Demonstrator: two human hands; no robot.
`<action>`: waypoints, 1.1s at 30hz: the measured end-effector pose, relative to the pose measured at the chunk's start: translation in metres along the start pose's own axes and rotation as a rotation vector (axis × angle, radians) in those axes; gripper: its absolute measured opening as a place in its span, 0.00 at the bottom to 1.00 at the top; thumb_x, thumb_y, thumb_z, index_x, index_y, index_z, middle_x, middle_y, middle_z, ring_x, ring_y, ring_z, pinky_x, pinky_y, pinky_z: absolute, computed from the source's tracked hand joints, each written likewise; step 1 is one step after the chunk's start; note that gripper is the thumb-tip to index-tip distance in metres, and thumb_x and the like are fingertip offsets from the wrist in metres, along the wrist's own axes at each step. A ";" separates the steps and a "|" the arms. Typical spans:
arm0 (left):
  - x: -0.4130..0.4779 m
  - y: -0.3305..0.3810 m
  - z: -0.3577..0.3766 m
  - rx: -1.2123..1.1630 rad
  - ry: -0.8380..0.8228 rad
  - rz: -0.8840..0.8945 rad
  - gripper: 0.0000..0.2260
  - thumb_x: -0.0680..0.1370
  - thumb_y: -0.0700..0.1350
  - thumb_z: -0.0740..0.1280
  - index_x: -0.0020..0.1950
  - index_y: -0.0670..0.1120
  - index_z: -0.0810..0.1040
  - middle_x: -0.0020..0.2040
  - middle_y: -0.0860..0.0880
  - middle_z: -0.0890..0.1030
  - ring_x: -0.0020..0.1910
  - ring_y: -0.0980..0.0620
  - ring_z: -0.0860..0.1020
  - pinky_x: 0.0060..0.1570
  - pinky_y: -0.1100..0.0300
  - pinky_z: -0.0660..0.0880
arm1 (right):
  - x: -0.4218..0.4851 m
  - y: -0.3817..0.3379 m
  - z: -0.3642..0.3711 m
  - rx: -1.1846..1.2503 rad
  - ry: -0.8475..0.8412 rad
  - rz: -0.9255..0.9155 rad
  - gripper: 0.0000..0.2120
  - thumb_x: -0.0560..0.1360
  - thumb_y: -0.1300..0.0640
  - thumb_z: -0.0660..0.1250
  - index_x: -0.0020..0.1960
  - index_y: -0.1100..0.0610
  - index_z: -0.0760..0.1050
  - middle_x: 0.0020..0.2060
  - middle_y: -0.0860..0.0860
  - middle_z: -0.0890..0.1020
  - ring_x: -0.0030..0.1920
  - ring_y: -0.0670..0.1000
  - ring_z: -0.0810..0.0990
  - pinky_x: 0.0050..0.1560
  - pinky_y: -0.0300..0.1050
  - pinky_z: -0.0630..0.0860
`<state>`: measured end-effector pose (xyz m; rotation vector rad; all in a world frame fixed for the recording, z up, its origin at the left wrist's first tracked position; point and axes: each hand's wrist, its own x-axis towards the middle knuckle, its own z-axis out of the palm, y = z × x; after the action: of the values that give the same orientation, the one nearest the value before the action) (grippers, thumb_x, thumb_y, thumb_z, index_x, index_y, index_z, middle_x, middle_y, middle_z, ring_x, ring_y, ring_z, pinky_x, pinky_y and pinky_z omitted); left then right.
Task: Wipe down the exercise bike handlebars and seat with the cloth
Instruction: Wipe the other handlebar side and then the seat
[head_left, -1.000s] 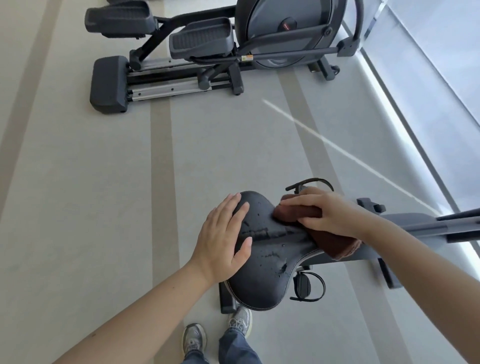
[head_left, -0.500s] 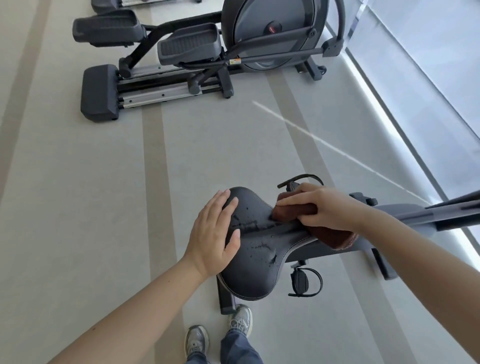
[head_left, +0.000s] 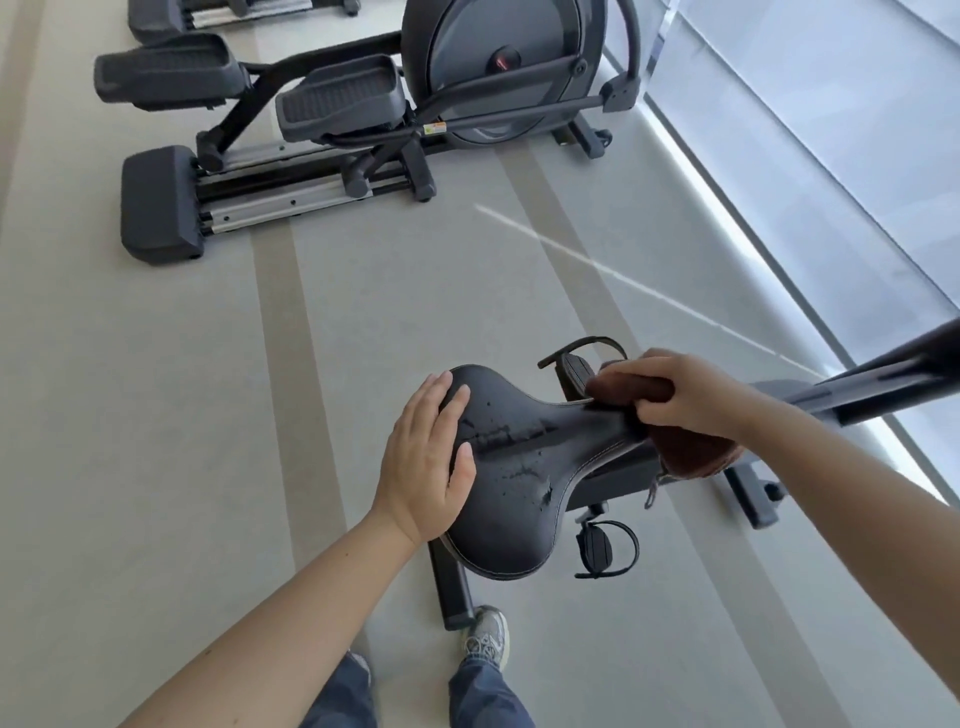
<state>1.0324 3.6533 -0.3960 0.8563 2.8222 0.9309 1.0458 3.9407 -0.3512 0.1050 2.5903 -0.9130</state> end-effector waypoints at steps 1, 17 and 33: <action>0.000 0.000 0.000 -0.010 0.001 0.001 0.24 0.75 0.45 0.51 0.66 0.35 0.68 0.68 0.35 0.67 0.68 0.37 0.64 0.67 0.44 0.61 | -0.005 0.001 0.009 0.033 0.092 0.026 0.27 0.67 0.64 0.65 0.55 0.34 0.72 0.49 0.47 0.75 0.50 0.48 0.74 0.50 0.34 0.62; 0.004 -0.009 -0.003 -0.032 -0.084 0.064 0.26 0.75 0.49 0.52 0.65 0.34 0.68 0.67 0.33 0.68 0.67 0.34 0.64 0.66 0.43 0.61 | -0.036 -0.102 0.140 0.196 0.903 0.497 0.22 0.70 0.62 0.67 0.62 0.47 0.74 0.57 0.55 0.68 0.58 0.56 0.66 0.59 0.40 0.61; 0.053 -0.059 -0.044 0.229 -0.505 0.543 0.39 0.71 0.69 0.51 0.74 0.46 0.54 0.72 0.40 0.58 0.69 0.43 0.56 0.67 0.49 0.55 | -0.077 -0.154 0.165 0.294 0.803 0.524 0.22 0.70 0.58 0.68 0.62 0.42 0.72 0.49 0.50 0.72 0.50 0.48 0.71 0.54 0.38 0.64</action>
<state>0.9492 3.6178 -0.3868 1.6632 2.3113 0.3333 1.1415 3.7223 -0.3483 1.4115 2.8048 -1.1897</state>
